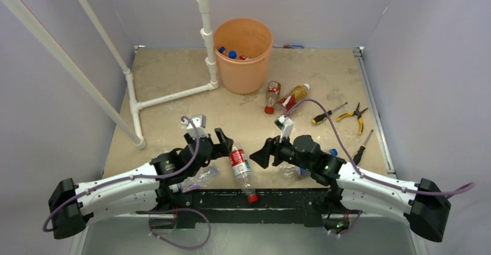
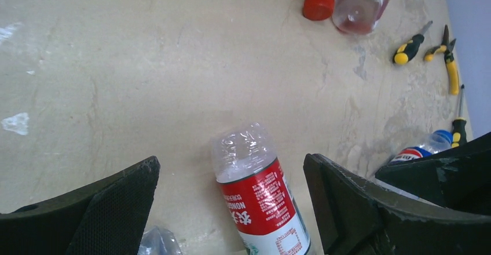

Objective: Put the plastic bottles in the bin
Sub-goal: Pick up the plastic bottle from the corner of the board.

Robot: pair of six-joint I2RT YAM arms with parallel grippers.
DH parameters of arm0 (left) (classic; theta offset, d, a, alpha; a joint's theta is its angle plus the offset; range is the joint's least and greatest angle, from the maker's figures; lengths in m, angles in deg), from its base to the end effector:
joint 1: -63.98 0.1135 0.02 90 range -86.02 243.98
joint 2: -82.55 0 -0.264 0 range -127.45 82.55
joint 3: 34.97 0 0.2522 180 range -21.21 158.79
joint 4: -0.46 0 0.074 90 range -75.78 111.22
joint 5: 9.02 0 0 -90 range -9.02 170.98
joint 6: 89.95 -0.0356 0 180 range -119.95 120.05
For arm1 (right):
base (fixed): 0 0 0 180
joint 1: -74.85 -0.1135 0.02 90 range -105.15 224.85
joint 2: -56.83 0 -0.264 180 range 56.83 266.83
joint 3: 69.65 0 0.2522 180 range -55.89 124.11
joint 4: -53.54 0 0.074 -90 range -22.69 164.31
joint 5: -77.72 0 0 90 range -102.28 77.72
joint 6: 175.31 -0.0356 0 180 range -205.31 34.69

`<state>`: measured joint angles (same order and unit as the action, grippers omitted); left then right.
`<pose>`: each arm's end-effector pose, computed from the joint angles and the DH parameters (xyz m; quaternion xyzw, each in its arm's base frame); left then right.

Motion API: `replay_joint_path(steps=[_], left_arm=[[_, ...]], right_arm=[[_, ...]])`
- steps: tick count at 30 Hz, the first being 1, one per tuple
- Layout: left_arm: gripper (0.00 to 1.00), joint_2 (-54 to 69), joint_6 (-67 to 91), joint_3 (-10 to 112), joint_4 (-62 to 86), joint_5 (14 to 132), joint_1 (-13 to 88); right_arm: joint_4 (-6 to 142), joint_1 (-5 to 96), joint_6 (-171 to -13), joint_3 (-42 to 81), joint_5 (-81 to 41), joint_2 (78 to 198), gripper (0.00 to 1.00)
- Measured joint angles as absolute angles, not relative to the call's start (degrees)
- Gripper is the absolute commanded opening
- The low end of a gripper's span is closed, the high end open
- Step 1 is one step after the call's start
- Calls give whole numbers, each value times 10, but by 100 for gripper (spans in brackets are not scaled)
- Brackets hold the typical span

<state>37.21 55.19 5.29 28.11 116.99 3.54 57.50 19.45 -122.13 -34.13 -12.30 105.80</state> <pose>0.1031 -0.1394 0.2234 -0.1094 0.8407 -0.2410 0.4725 0.1116 0.1618 0.2212 -0.1302 0.7954 0.4267 0.4103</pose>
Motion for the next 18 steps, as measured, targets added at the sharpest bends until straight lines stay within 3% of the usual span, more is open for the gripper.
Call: replay_joint_path(steps=[7,18], left_arm=[[98,255,544,58,226,1107,35],[96,81,618,171,291,1071,35]], right_arm=[[568,166,-1256,-369,-143,1060,77],[570,158,-1304,-413,-90,950,76]])
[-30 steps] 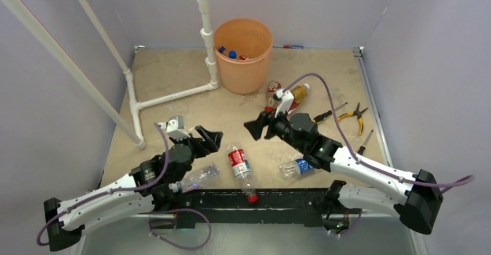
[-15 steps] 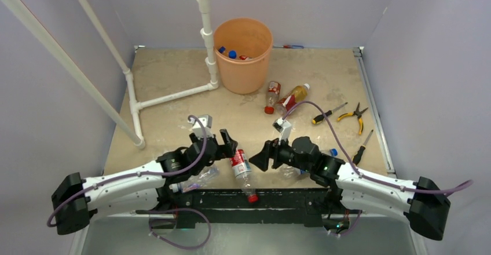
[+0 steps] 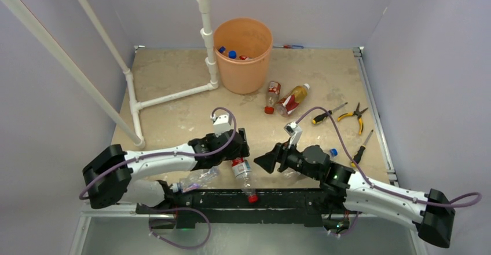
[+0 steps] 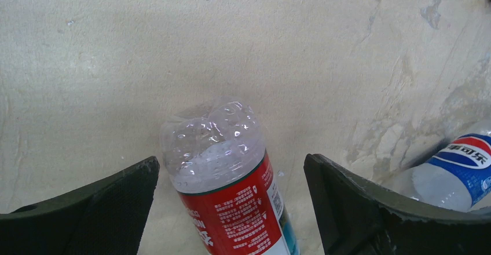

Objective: Put the plastic bottles in the bin
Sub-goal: Pick up the plastic bottle from the corner of the board.

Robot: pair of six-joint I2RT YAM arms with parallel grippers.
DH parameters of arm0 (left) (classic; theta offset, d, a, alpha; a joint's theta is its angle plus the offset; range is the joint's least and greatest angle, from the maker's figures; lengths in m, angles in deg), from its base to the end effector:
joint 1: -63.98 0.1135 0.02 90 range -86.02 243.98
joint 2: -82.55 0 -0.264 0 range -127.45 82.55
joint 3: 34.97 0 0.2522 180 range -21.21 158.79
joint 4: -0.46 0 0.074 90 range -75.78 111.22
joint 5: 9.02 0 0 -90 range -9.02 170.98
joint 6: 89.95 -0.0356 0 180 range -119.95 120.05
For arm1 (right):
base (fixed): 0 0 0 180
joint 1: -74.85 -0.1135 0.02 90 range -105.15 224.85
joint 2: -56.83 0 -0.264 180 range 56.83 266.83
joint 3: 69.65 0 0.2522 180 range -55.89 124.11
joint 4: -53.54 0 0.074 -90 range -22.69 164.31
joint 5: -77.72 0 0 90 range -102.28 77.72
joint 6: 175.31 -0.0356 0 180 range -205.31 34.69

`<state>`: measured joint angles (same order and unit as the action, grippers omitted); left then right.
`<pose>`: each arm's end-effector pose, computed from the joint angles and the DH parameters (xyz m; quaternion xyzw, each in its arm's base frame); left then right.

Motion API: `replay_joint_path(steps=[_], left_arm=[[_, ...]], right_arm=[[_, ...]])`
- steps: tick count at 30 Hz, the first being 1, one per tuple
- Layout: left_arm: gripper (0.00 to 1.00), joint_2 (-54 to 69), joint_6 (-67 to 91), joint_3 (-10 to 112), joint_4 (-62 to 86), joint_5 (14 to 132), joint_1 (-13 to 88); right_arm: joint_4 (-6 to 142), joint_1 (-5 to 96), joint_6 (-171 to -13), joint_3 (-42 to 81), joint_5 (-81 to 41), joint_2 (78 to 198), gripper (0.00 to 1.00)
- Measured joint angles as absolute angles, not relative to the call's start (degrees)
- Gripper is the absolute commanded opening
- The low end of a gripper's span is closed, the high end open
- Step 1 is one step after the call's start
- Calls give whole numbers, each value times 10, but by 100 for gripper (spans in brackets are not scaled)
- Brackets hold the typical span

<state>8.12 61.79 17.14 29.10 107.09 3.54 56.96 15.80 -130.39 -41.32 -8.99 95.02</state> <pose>0.1366 -0.2090 0.1897 -0.0859 0.9172 -0.1820 0.3437 0.0879 0.1427 0.2084 -0.0776 0.7802 0.4754 0.3991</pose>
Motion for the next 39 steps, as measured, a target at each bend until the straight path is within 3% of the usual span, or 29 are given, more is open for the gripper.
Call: replay_joint_path(steps=[9,13,28,33,39], left_arm=[[91,-16,706,273,415,1069,35],[82,-53,735,299,457,1069,35],[23,-85,760,303,461,1051,31],[20,-43,760,303,466,1056,31],[23,111,777,303,459,1112,31]], right_arm=[[583,158,-1307,-413,-71,899,77],[594,158,-1307,-413,-69,880,77],[652,158,-1300,-412,-53,803,77],[666,158,-1284,-401,-52,782,77],[625,158,-1259,-381,-58,751,77]])
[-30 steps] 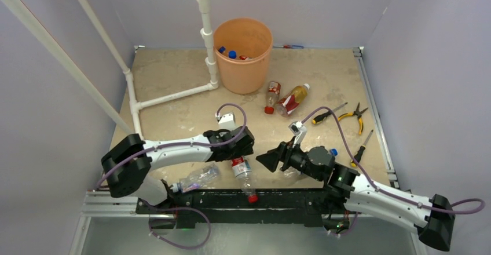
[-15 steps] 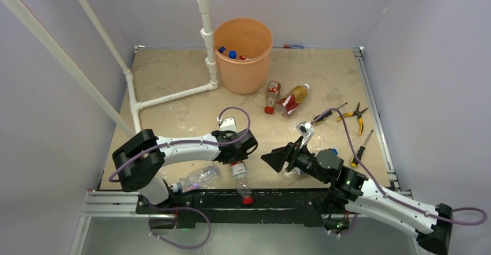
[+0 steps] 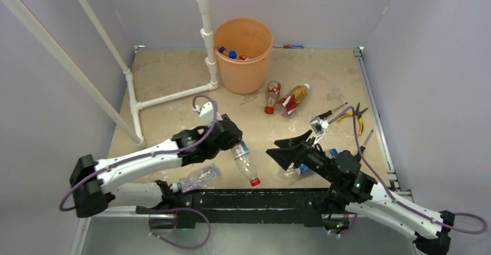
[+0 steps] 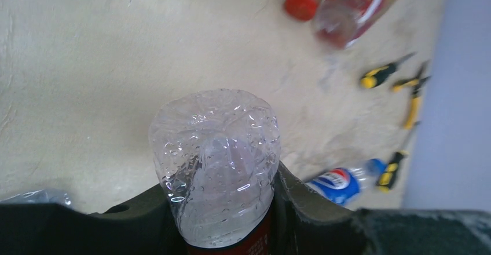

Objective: Put the plastic bottles in the bin
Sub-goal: Pick up the plastic bottle from the corner of the board.

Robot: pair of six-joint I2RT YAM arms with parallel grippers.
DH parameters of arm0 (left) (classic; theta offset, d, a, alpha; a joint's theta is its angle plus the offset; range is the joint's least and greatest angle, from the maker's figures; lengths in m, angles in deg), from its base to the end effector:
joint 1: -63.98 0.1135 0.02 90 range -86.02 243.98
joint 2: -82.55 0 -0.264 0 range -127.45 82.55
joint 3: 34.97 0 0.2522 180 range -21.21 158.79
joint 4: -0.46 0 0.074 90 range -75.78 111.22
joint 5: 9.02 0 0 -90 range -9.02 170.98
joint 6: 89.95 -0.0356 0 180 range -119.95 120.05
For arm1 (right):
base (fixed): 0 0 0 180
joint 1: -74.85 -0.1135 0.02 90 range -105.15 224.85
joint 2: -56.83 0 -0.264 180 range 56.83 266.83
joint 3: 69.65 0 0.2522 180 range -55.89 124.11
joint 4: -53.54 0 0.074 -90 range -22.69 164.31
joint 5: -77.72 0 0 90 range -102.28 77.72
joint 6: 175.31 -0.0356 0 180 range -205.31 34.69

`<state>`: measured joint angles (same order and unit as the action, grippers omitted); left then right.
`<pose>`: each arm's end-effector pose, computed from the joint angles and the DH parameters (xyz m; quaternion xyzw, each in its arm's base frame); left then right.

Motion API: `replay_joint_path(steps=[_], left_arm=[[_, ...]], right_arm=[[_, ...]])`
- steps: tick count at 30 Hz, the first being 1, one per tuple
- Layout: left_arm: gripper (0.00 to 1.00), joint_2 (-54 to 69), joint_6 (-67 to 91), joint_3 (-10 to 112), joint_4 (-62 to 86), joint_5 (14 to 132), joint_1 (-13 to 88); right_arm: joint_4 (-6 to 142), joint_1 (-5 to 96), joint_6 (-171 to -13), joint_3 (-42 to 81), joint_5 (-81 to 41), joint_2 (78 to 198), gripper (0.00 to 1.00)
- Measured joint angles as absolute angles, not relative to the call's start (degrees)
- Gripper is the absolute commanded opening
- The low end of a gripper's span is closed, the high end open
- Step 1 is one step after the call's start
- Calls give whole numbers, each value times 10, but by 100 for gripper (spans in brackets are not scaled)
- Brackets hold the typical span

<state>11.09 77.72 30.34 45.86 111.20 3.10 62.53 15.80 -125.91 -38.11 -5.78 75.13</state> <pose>0.1383 -0.2114 0.2547 -0.2180 0.8893 -0.2102 0.3427 0.0672 0.1042 0.2623 -0.0679 0.6772 0.5342 0.5015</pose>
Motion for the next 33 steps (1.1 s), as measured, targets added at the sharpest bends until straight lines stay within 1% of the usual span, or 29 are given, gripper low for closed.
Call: replay_joint_path(steps=[3,7,11,16,19,25,33], left_arm=[[26,204,803,294,430,1164,31],[27,312,837,255,382,1236,31],[30,376,864,228,344,1305,31],[32,398,881,213,296,1355,31],[32,397,890,210,276,1369,31],[32,398,891,210,254,1383,31],[32,413,891,210,254,1396,31]], right_arm=[[563,158,-1257,-384,-66,739,77],[464,158,-1261,-398,-75,742,77],[372,158,-1270,-409,-75,772,77],[280,158,-1296,-416,-69,837,79],[217,158,-1310,-415,-71,901,78],[177,158,-1323,-381,-90,1002,76],[158,157,-1338,-360,-105,1042,67]])
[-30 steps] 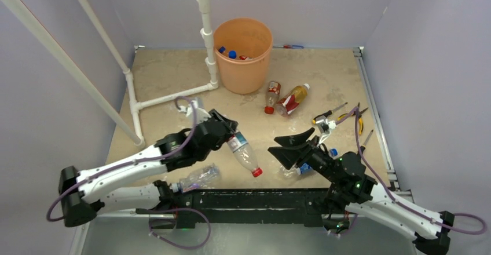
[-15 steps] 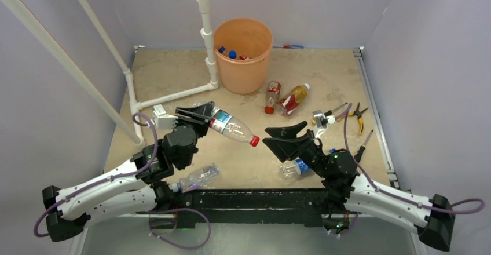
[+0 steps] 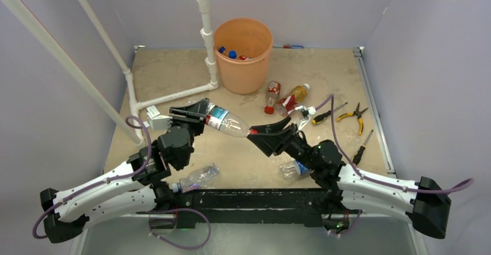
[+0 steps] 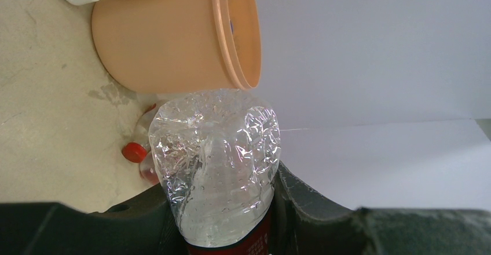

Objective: Put the plastic bottles in the bin
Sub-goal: Pick up the plastic bottle from the corner of the board.

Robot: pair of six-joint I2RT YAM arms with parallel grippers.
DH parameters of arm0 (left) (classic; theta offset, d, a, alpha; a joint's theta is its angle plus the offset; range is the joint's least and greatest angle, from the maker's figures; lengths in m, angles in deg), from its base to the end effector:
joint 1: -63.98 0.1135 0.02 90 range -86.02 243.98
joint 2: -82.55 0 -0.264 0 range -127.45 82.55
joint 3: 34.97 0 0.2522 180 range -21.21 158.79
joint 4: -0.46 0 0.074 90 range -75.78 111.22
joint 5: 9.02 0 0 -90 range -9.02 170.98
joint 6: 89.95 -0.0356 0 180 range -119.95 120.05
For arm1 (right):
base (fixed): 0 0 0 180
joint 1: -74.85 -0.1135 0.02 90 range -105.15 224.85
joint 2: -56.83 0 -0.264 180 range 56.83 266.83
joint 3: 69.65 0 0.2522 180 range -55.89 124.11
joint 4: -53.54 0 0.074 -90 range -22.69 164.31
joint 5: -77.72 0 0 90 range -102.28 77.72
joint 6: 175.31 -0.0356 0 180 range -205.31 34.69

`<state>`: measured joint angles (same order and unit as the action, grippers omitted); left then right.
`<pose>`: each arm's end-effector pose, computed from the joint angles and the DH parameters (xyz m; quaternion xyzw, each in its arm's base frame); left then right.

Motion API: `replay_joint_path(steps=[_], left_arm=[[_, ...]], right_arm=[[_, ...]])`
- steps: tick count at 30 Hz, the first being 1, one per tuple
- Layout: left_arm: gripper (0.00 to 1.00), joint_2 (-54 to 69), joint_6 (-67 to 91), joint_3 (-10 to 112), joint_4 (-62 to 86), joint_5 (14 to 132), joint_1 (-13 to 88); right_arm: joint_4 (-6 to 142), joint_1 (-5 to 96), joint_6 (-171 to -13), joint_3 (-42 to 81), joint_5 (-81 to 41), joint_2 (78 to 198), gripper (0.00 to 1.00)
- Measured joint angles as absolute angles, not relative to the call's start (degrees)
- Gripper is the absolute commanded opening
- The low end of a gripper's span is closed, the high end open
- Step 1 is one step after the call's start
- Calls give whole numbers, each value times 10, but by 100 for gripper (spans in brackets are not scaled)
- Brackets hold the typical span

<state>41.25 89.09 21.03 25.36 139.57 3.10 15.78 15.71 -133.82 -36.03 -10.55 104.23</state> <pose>0.1028 -0.1221 0.3353 -0.4672 0.5726 -0.4428 0.5077 0.0965 0.1594 0.2923 -0.0379 0.5436 0.6720 0.5016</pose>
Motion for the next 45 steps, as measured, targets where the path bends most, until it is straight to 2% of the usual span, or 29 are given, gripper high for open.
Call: replay_joint_path(steps=[11,16,18,20,23,25,31,36,41,45], left_arm=[[32,433,891,210,254,1405,31],[34,436,890,210,260,1415,31],[40,436,890,210,263,1416,31],[54,436,890,210,264,1416,31],[87,435,885,210,267,1411,31],[96,435,874,211,270,1406,31],[99,425,773,251,346,1397,31],[99,433,583,267,378,1376,31],[99,462,378,246,348,1267,31],[99,447,247,249,328,1151,31]], right_arm=[[153,157,-1355,-342,-120,1088,39],[150,157,-1359,-340,-121,1103,16],[149,157,-1361,-340,-121,1105,0],[151,157,-1358,-340,-121,1103,0],[174,157,-1348,-335,-120,1088,0],[204,156,-1335,-330,-118,1062,0],[440,156,-1268,-231,-72,966,0],[693,156,-1210,-58,-24,991,0],[892,156,-1172,86,38,1047,0],[992,156,-1145,162,68,1087,0]])
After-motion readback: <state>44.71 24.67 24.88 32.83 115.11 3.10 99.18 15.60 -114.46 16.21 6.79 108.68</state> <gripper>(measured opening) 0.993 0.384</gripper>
